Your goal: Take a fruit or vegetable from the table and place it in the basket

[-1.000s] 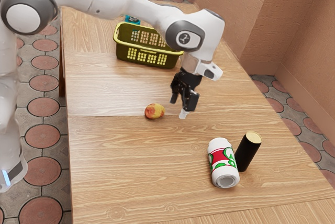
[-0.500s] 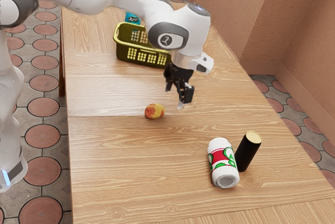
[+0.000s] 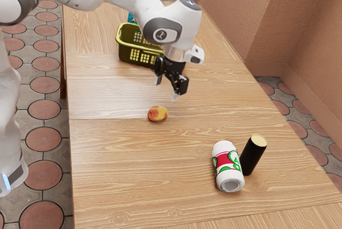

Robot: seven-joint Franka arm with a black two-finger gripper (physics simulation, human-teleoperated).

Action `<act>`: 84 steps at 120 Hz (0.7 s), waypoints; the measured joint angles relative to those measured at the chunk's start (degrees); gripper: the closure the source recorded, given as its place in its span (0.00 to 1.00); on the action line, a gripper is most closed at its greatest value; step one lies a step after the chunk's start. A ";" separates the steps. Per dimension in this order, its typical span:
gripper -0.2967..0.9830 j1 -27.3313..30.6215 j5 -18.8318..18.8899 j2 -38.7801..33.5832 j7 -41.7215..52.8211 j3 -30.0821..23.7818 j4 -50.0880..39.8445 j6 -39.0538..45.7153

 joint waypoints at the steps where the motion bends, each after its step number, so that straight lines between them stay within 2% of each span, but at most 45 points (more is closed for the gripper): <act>1: 0.23 -0.17 -0.01 -0.04 -0.06 0.00 -0.05 0.01; 37: 0.23 -3.65 -2.71 -3.00 -1.65 -0.11 -4.66 0.14; 84: 0.23 -4.19 -5.76 -2.33 -2.18 0.01 -8.71 2.01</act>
